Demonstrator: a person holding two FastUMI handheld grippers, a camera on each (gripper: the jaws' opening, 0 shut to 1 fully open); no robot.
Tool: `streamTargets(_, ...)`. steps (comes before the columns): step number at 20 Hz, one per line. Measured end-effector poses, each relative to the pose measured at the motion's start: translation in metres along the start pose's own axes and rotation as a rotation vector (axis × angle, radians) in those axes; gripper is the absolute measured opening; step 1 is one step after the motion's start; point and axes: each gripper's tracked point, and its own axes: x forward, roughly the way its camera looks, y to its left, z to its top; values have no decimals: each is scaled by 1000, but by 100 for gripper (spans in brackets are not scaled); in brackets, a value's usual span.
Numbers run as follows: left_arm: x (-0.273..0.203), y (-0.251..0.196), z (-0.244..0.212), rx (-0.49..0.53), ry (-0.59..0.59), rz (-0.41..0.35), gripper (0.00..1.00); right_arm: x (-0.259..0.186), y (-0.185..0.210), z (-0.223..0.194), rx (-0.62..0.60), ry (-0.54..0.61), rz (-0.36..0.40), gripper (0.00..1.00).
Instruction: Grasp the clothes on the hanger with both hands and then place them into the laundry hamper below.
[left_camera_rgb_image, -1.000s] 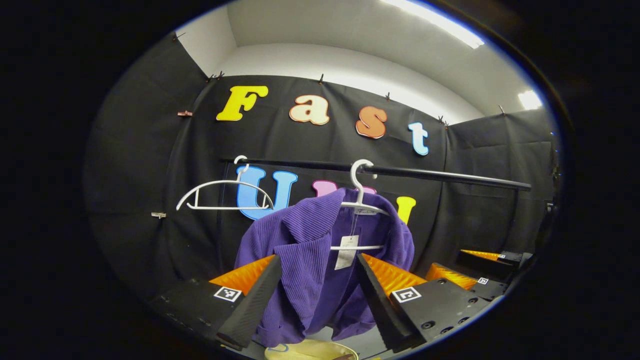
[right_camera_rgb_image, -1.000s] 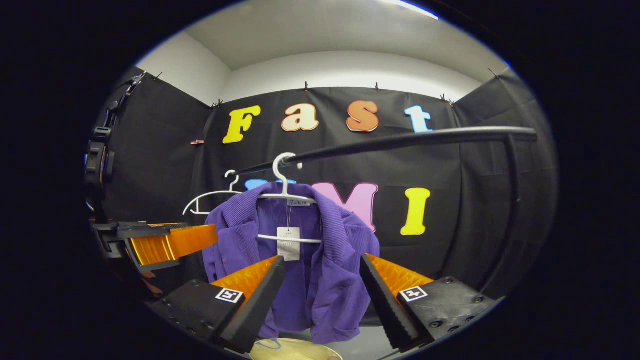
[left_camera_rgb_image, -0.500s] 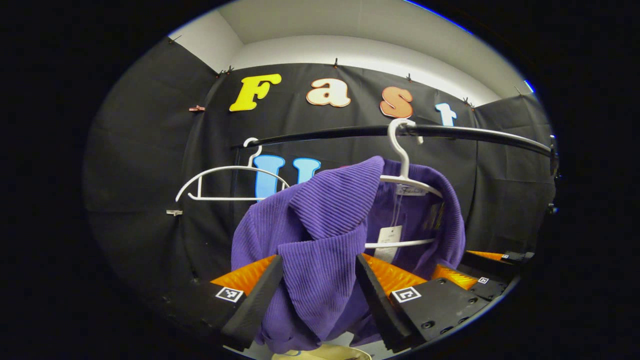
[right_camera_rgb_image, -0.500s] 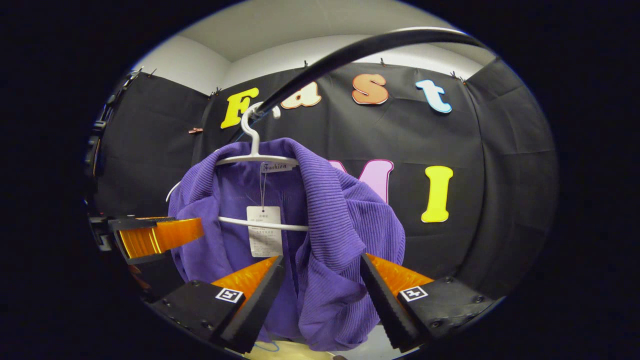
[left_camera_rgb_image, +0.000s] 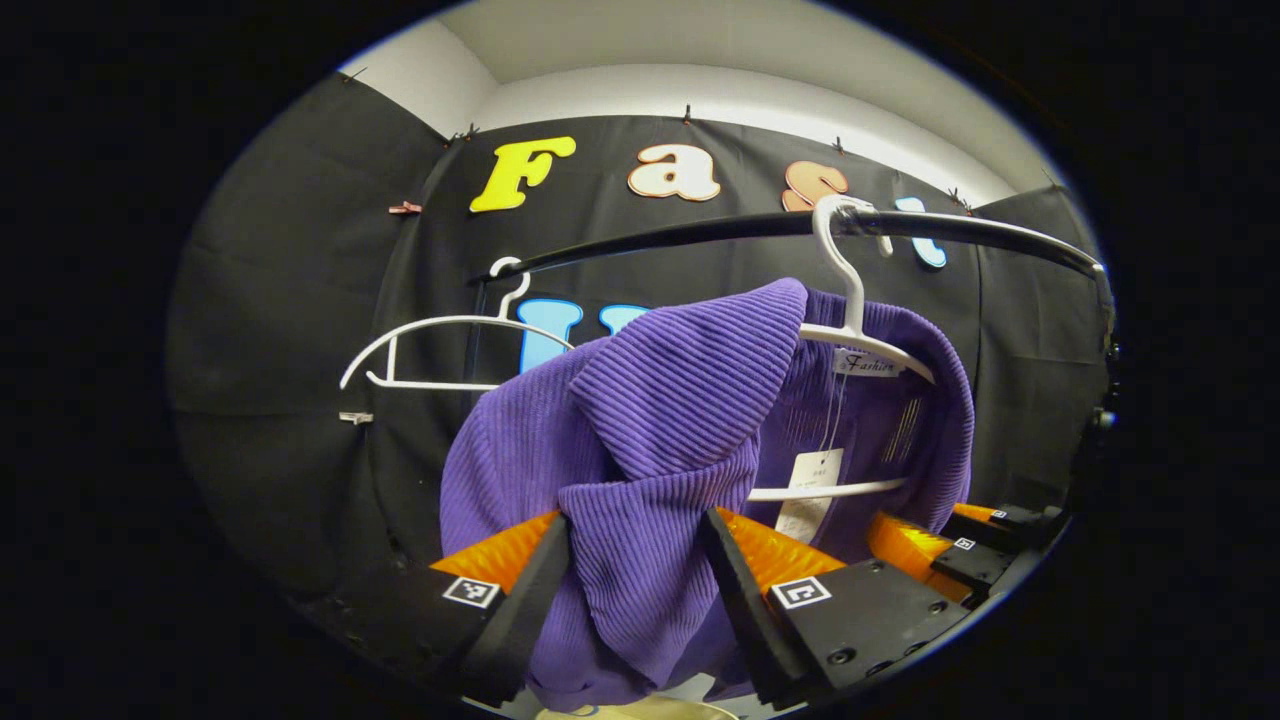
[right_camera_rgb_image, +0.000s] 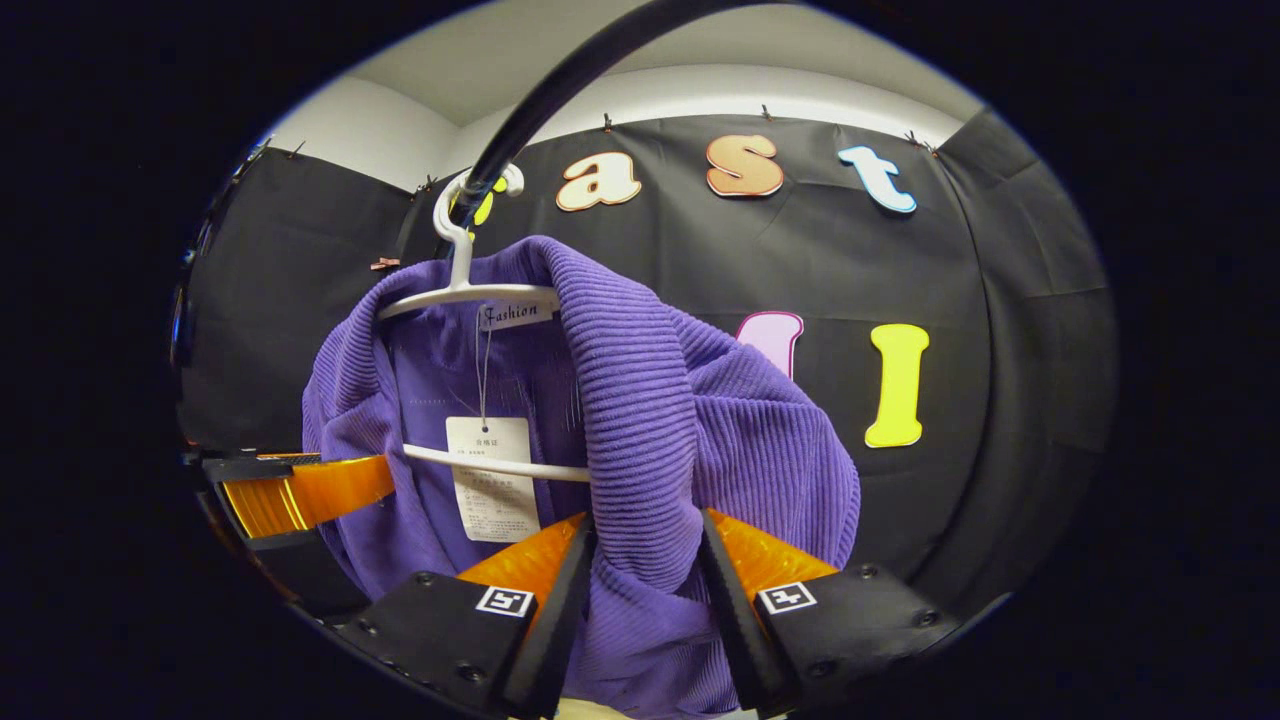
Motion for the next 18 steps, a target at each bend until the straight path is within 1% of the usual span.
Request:
streamTargets(1,1,2,1,-15,6,-2,71,3,-3,-2,-2,10,-12,62)
streamTargets(2,3,1,2,-32,12,-12,59,10,-6,-6,-1,9,-9,63)
streamTargets(3,8,5,3,-41,16,-9,47,9,-6,-5,1,14,1,41)
streamTargets(4,11,9,4,-46,21,-2,34,15,-6,-6,-6,12,7,40)
streamTargets(5,11,9,3,-51,27,-5,16,15,-5,-5,-19,10,18,45)
streamTargets(7,9,8,4,-47,40,-17,8,13,-8,-5,-50,7,35,45)
streamTargets(9,2,14,5,-32,42,-10,5,10,-10,-3,-59,-3,59,44)
streamTargets(10,-2,21,7,-30,38,8,5,9,-15,-4,-71,-12,68,44)
streamTargets(11,-7,30,10,-32,30,40,5,-15,-32,13,-98,-21,5,43)
streamTargets(12,-13,40,15,-43,21,68,5,-4,-38,10,-101,-33,18,5)
streamTargets(13,-17,44,19,-58,12,87,5,-7,-38,8,-86,-34,30,10)
streamTargets(15,-24,52,30,-72,-4,116,5,-4,-32,6,-22,-41,84,10)
streamTargets(16,-25,55,36,-67,-13,125,4,-10,-27,2,5,-31,114,10)
streamTargets(17,-27,58,40,-56,-23,135,5,-16,-25,3,14,-29,133,10)
streamTargets(18,-29,60,45,-43,-34,148,5,-18,-30,8,10,-38,142,10)
